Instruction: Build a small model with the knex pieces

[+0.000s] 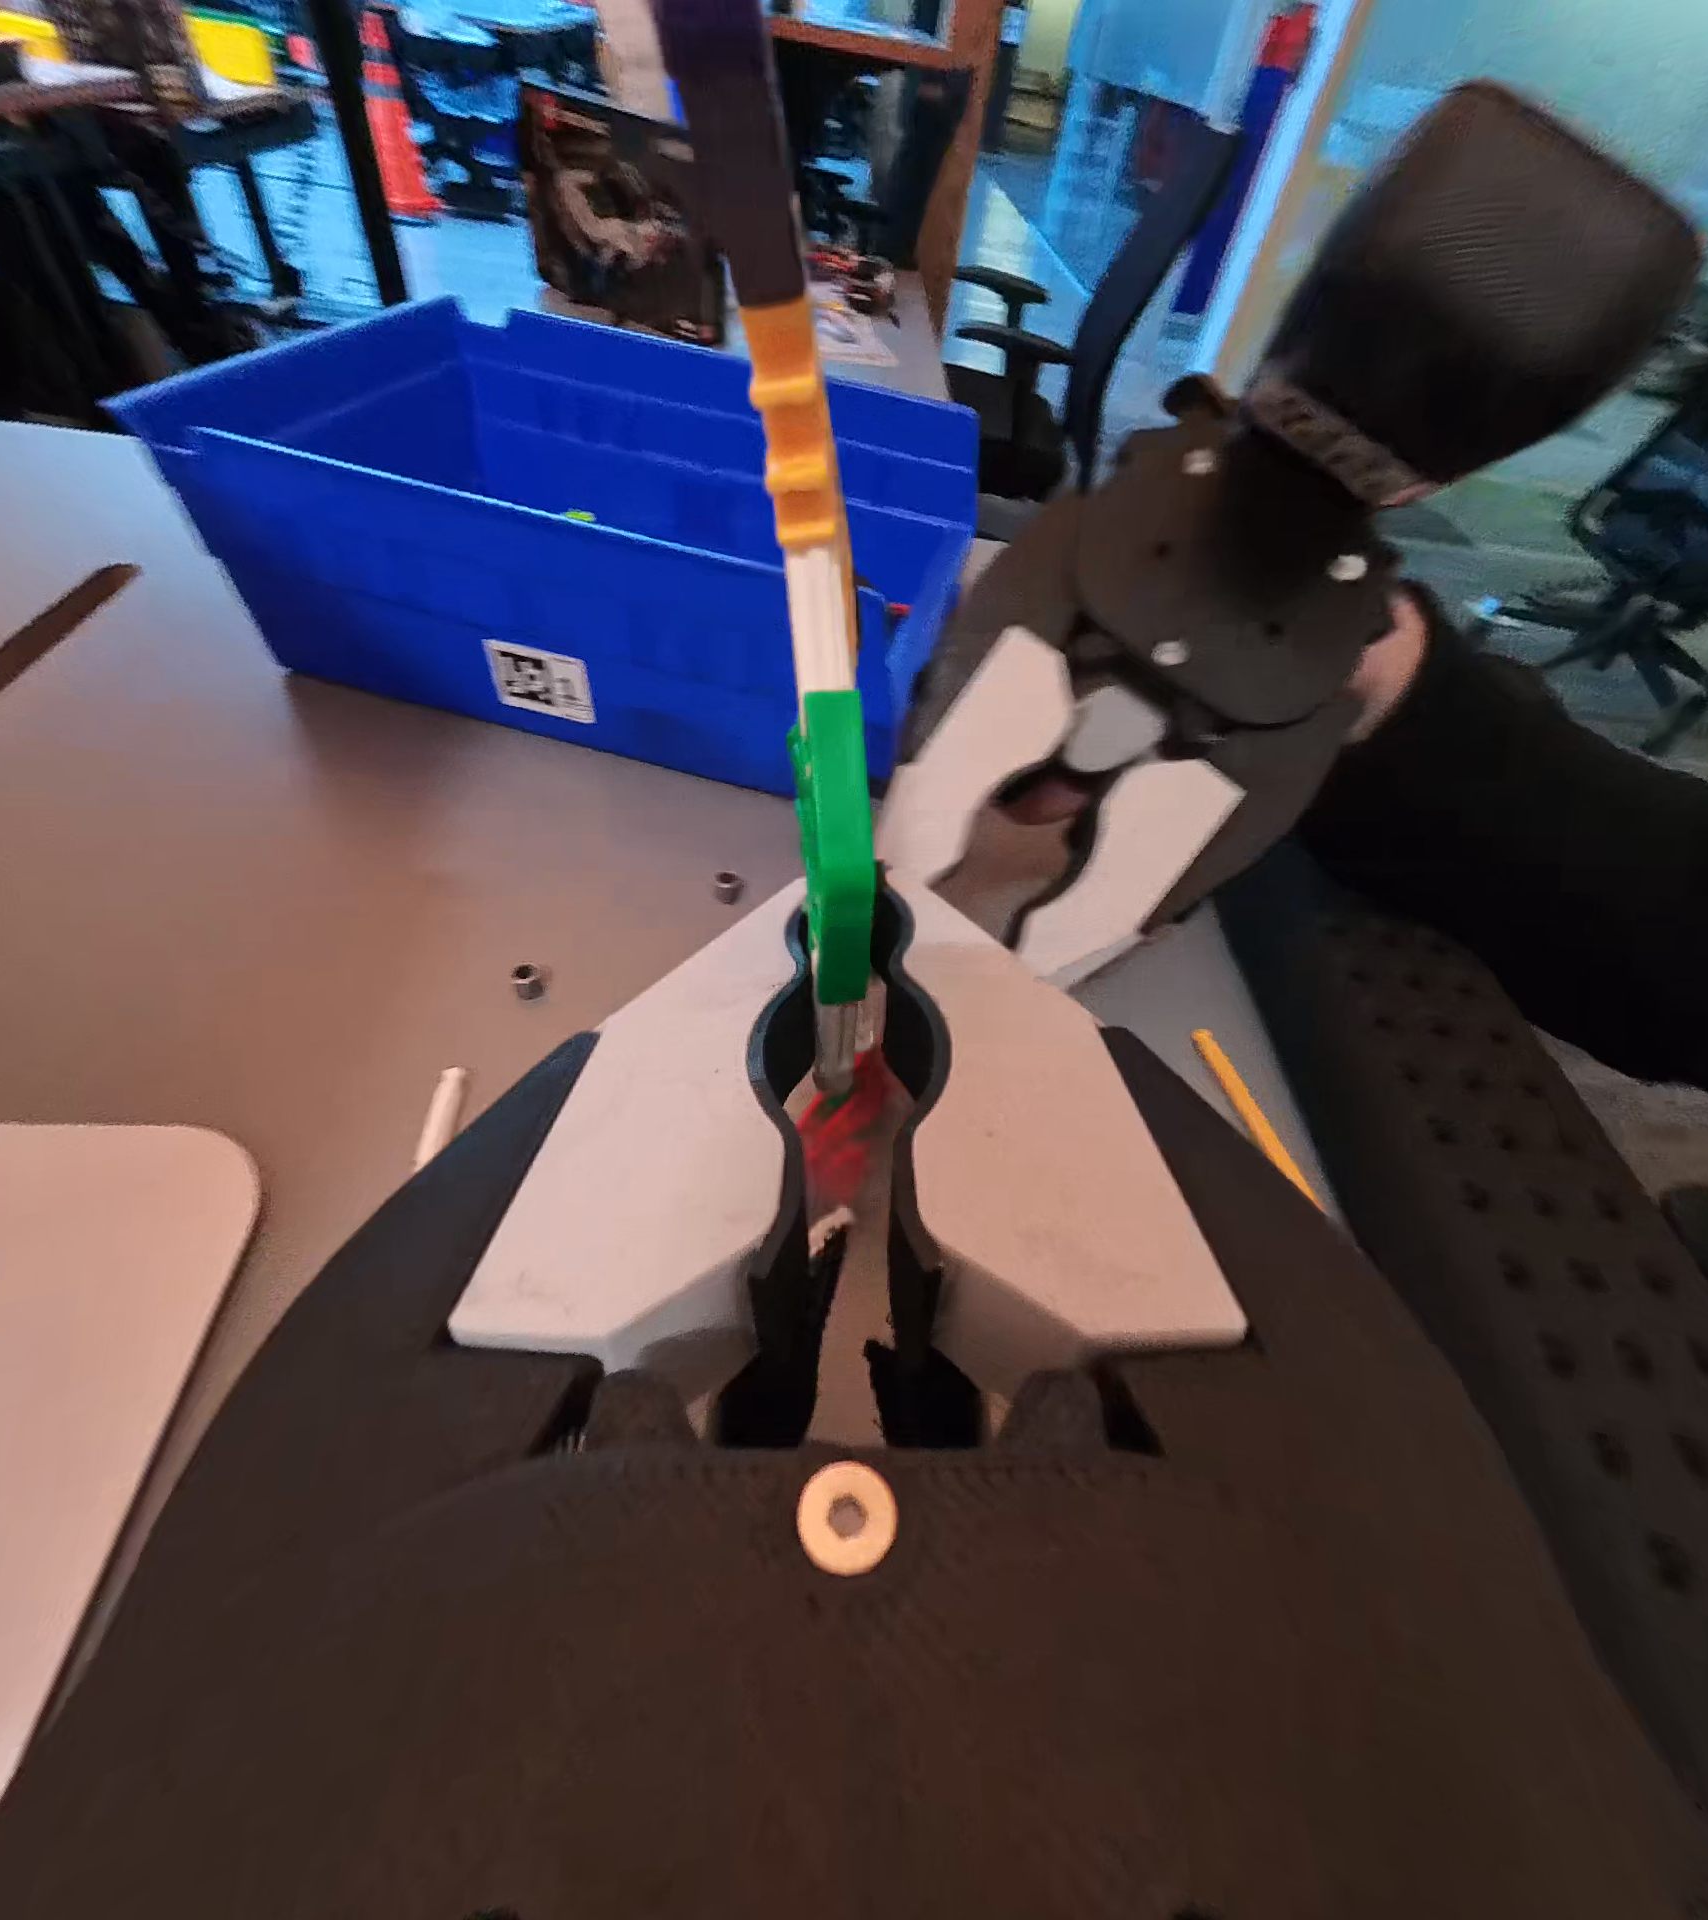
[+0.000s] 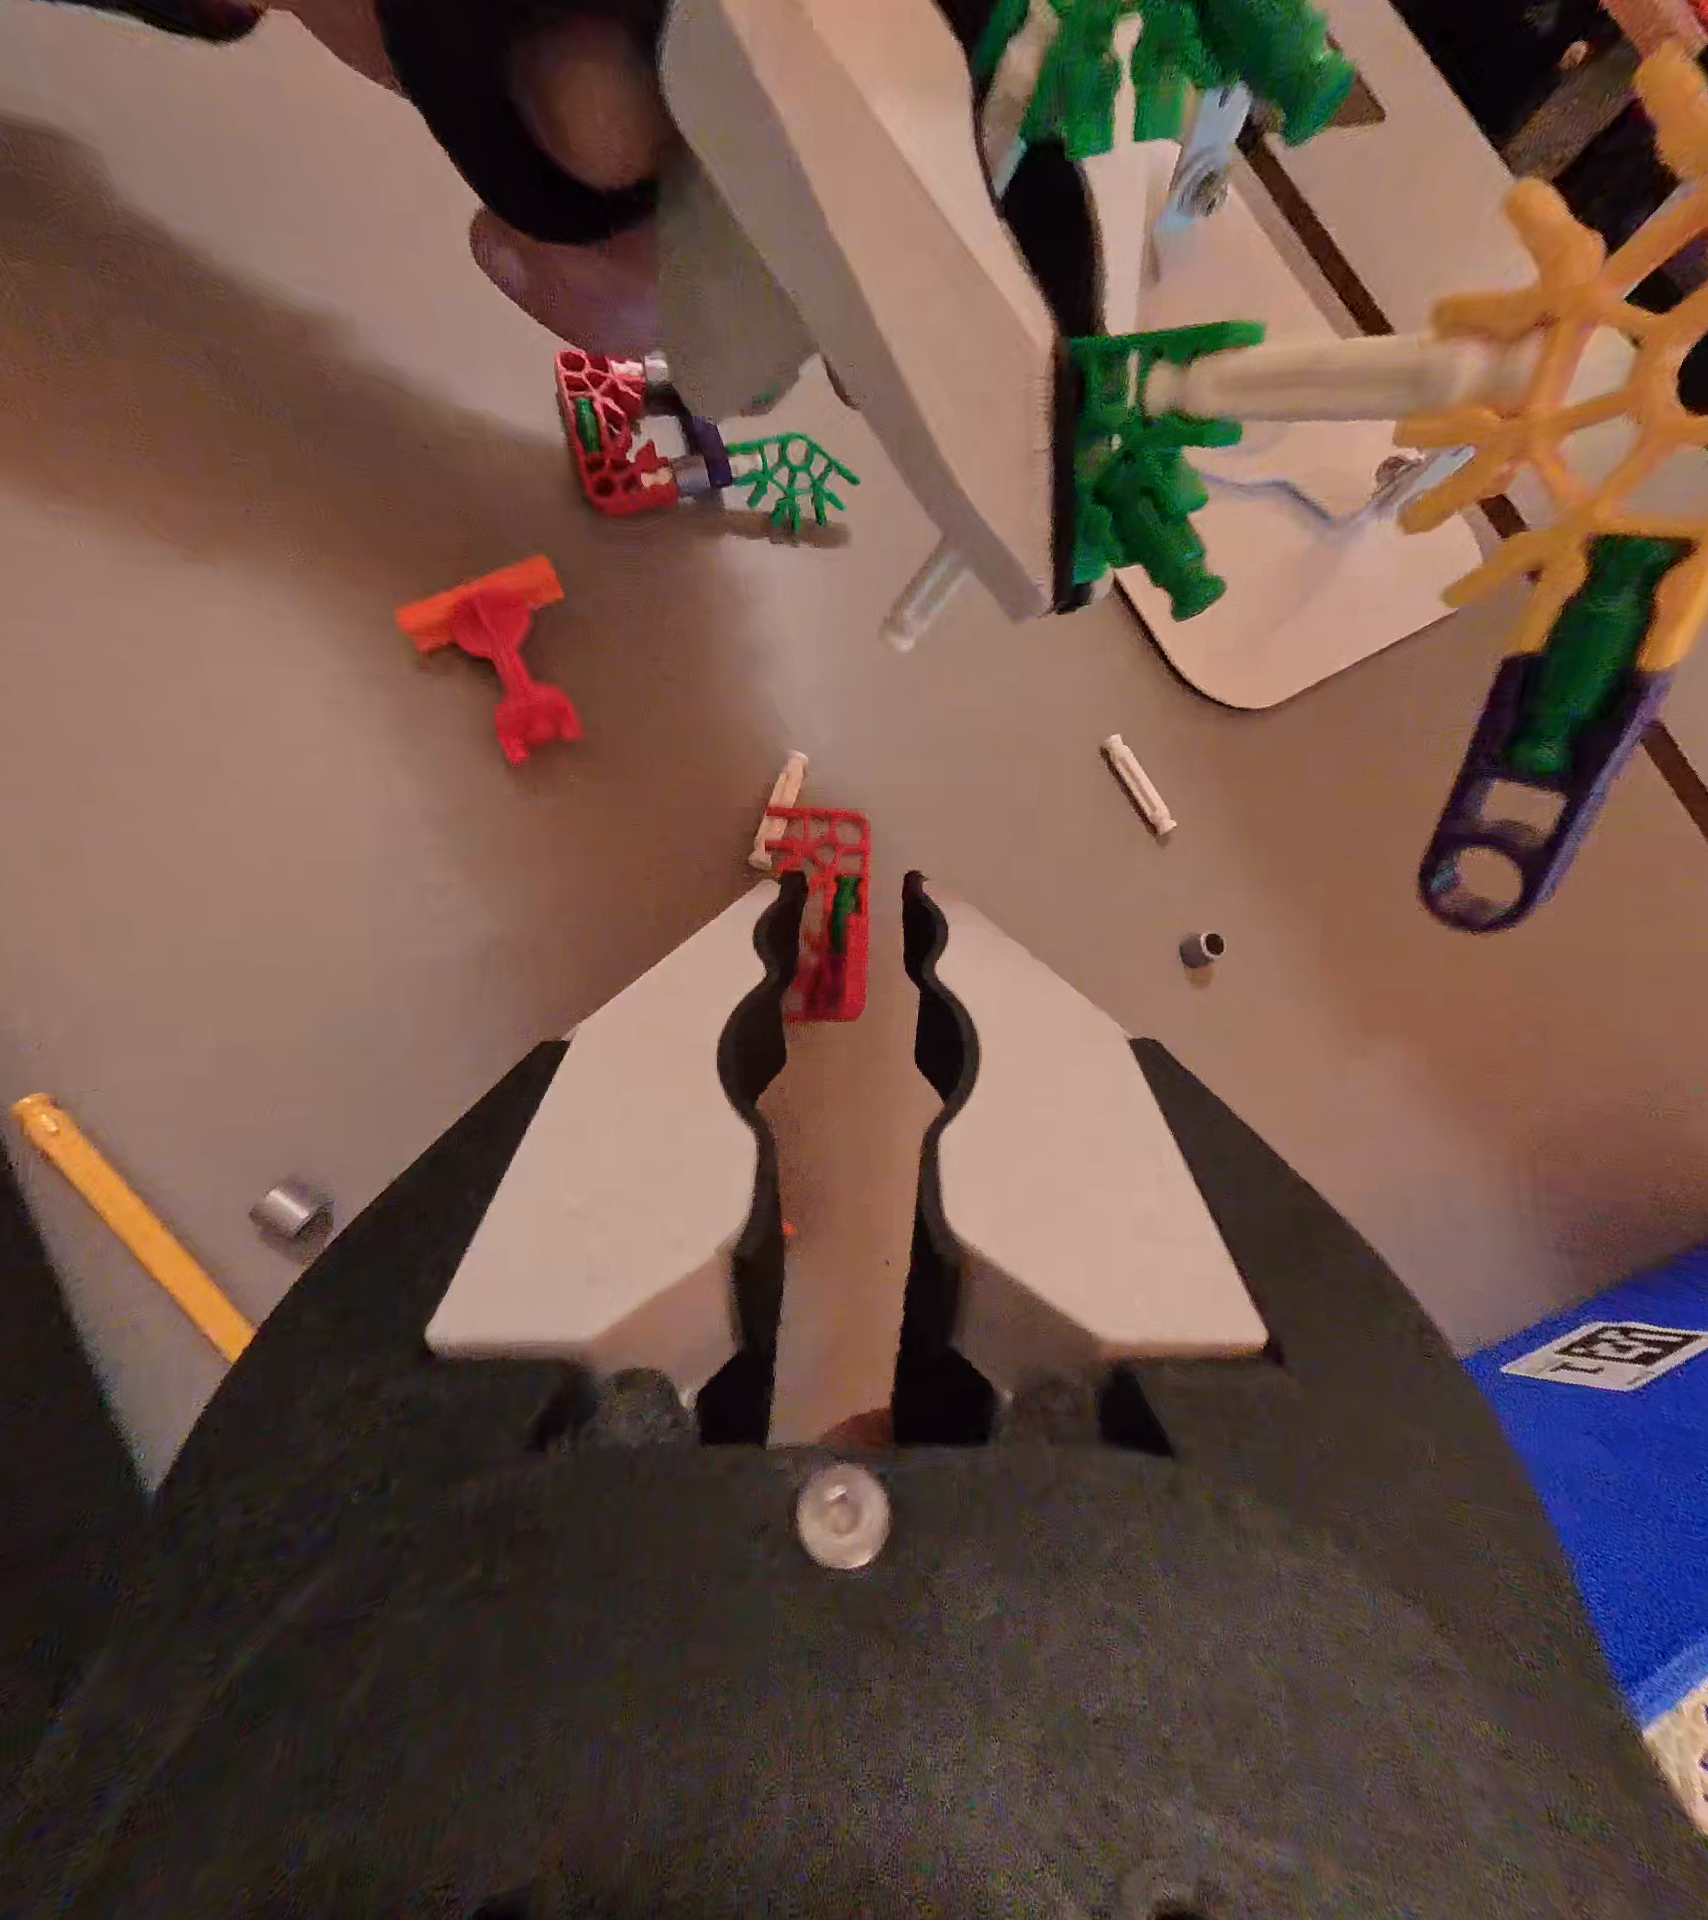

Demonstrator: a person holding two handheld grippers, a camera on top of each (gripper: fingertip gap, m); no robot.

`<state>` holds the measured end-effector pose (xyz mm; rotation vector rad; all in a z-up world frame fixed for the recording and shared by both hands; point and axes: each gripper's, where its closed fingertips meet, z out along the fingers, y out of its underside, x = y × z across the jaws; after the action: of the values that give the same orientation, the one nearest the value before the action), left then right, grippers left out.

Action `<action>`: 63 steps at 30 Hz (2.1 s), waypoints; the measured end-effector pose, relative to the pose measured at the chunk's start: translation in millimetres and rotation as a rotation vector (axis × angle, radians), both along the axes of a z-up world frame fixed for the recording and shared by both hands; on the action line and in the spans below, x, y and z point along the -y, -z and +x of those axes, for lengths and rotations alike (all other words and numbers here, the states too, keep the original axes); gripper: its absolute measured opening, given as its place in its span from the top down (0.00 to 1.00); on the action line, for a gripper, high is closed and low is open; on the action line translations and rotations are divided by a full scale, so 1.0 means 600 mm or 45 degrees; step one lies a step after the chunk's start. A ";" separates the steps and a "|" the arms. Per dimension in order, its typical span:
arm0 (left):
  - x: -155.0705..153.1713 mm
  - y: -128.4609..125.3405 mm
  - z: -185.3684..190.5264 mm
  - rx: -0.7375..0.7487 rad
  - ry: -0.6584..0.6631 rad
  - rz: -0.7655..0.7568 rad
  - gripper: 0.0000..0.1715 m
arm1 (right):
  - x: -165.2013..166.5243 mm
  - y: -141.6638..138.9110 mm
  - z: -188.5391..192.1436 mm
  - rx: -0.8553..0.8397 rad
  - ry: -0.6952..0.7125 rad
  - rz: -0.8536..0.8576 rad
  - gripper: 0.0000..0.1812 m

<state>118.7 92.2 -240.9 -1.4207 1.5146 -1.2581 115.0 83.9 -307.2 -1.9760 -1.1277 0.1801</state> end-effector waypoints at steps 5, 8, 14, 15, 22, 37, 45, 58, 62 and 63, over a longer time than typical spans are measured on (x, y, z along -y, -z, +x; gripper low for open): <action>0.026 0.045 -0.002 -0.143 0.104 0.059 0.98 | 0.005 -0.035 -0.004 -0.118 -0.031 0.067 0.86; 0.013 0.051 -0.003 -0.160 0.069 0.012 0.98 | 0.018 -0.078 0.011 -0.222 -0.061 0.162 0.90; 0.014 0.061 -0.010 -0.249 0.089 0.032 0.98 | 0.016 -0.193 0.030 -0.508 -0.020 0.521 0.70; 0.022 0.071 -0.010 -0.293 0.111 0.068 0.98 | 0.010 -0.175 0.025 -0.453 -0.017 0.482 0.70; 0.054 0.111 0.003 -0.453 0.152 0.279 0.97 | 0.013 -0.112 -0.001 -0.360 -0.108 0.245 0.94; -0.016 -0.033 0.012 0.043 -0.219 0.323 0.96 | 0.002 -0.167 0.034 -0.609 0.021 0.397 0.97; -0.055 -0.029 0.019 0.045 -0.444 -0.051 0.95 | -0.021 -0.172 0.008 -0.058 0.205 0.810 0.98; 0.012 -0.068 0.014 0.176 -0.111 0.166 0.98 | 0.013 -0.235 0.033 -1.049 -0.031 0.354 0.98; 0.008 -0.081 0.013 0.248 -0.116 0.000 0.97 | 0.009 -0.248 0.030 -1.073 -0.009 0.421 0.98; 0.005 -0.083 0.013 0.260 -0.135 -0.002 0.97 | 0.006 -0.249 0.031 -1.112 0.001 0.411 0.98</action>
<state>126.7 89.3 -191.0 -1.3124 1.2853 -1.2970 133.9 80.5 -157.5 -1.3641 -0.5308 0.7301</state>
